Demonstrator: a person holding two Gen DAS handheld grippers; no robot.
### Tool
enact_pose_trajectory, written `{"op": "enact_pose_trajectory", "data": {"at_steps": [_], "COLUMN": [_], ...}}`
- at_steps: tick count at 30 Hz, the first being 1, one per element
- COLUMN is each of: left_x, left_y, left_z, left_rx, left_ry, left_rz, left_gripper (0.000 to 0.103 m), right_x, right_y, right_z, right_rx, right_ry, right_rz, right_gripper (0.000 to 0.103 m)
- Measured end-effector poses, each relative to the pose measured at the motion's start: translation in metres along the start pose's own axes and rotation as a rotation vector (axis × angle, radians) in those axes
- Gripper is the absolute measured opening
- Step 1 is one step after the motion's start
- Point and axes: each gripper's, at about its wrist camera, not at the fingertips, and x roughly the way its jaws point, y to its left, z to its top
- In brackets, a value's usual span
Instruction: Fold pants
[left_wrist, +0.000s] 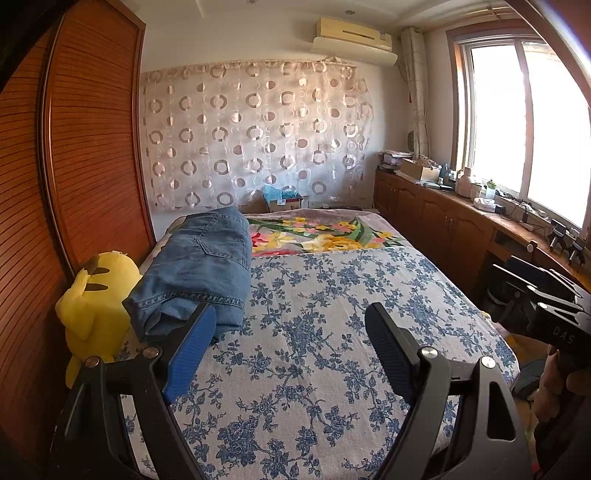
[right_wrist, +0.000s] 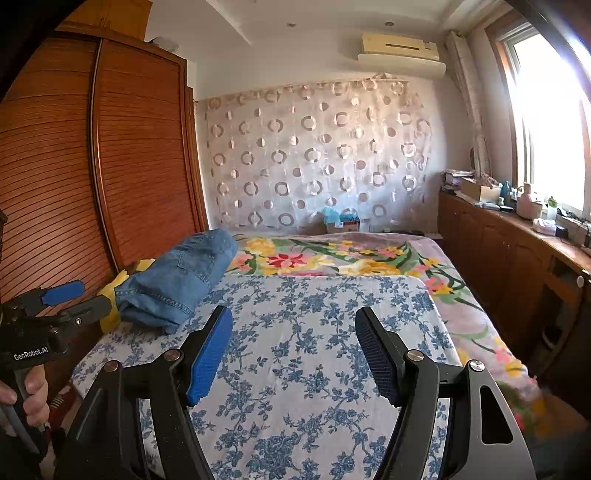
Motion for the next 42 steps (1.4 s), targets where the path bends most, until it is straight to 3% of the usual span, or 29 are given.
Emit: {"op": "enact_pose_trajectory", "data": {"at_steps": [42], "left_x": [-0.002], "left_y": [-0.001], "left_z": [-0.001], "left_rx": [0.004], "left_ry": [-0.008], "left_rz": [-0.004], "left_gripper": [0.083], "right_x": [0.002], "right_y": [0.015], "right_z": [0.001], "right_rx": [0.004], "right_ry": [-0.004], "right_rz": [-0.006], "right_gripper": [0.071]}}
